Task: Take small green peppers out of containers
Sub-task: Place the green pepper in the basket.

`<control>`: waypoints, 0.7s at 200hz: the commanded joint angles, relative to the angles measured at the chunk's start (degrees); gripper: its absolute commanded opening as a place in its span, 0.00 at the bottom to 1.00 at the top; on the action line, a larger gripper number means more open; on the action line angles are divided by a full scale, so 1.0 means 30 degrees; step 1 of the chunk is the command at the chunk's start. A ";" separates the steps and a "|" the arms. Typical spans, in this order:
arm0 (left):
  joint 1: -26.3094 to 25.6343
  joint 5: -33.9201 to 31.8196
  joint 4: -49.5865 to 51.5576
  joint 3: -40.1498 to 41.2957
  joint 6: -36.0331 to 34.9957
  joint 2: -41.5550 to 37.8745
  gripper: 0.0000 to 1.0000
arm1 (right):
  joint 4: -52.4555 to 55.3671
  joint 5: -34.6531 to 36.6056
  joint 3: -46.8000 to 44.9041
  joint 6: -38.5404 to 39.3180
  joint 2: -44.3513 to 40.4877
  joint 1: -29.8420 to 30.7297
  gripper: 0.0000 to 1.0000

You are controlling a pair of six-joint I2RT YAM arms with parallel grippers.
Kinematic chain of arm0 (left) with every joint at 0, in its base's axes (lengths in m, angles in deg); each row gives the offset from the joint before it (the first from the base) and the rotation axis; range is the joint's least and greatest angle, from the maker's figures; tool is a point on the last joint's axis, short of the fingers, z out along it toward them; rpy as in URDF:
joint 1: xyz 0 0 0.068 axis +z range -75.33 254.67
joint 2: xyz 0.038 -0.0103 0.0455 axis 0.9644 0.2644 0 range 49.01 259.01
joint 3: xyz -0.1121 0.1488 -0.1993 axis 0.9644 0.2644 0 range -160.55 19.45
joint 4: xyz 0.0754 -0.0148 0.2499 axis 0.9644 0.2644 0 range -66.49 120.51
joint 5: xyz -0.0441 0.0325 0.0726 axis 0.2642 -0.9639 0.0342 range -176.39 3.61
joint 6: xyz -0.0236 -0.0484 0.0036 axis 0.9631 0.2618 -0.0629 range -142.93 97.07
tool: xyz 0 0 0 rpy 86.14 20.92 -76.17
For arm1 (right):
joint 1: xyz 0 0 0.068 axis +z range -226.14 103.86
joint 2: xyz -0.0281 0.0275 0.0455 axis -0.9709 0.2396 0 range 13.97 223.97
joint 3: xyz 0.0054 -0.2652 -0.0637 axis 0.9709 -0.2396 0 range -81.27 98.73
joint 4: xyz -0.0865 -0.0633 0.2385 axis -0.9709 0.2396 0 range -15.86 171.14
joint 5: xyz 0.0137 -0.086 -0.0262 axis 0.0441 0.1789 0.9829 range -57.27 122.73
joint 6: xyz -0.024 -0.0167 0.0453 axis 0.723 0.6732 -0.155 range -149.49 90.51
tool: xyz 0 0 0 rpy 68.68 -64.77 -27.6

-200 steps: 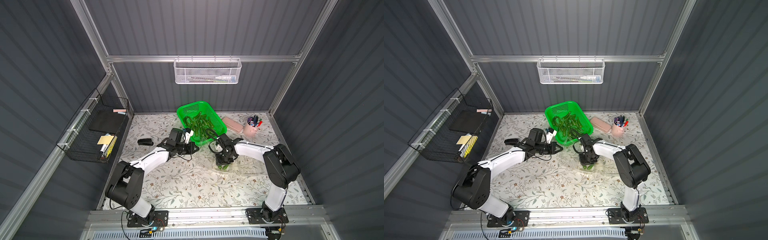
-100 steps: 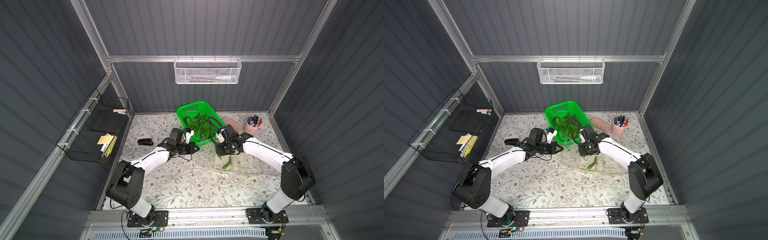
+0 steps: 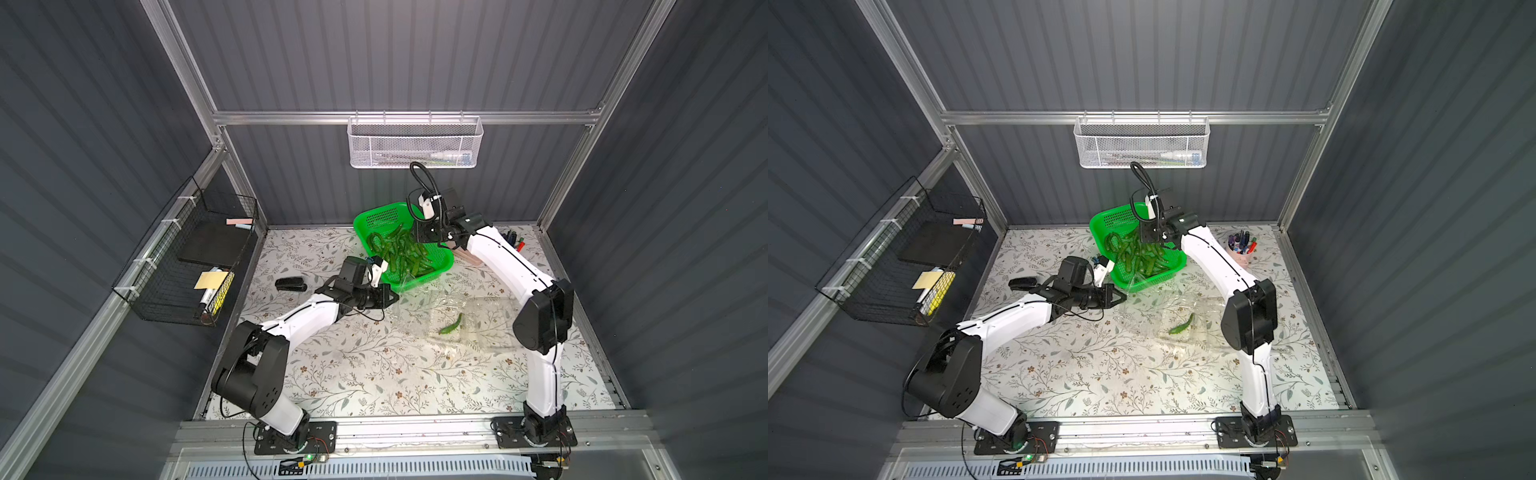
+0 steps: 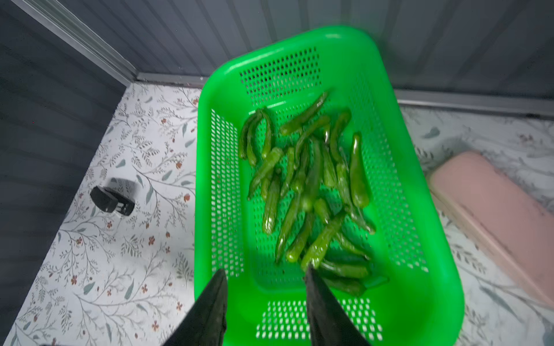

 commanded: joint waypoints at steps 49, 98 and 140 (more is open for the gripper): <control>-0.0092 -0.0318 -0.0239 -0.0191 -0.0310 0.0264 0.00 | 0.2615 -0.1579 -1.1847 -0.1569 -0.6716 0.0385 0.46; -0.0092 -0.0180 0.0053 -0.0476 -0.0643 0.0624 0.00 | 0.4935 -0.1985 -1.3251 -0.1451 -0.5657 0.0385 0.46; -0.0092 -0.0194 0.0024 -0.0425 -0.0675 0.0536 0.00 | 0.5940 -0.2314 -1.2976 -0.1651 -0.4333 0.0337 0.46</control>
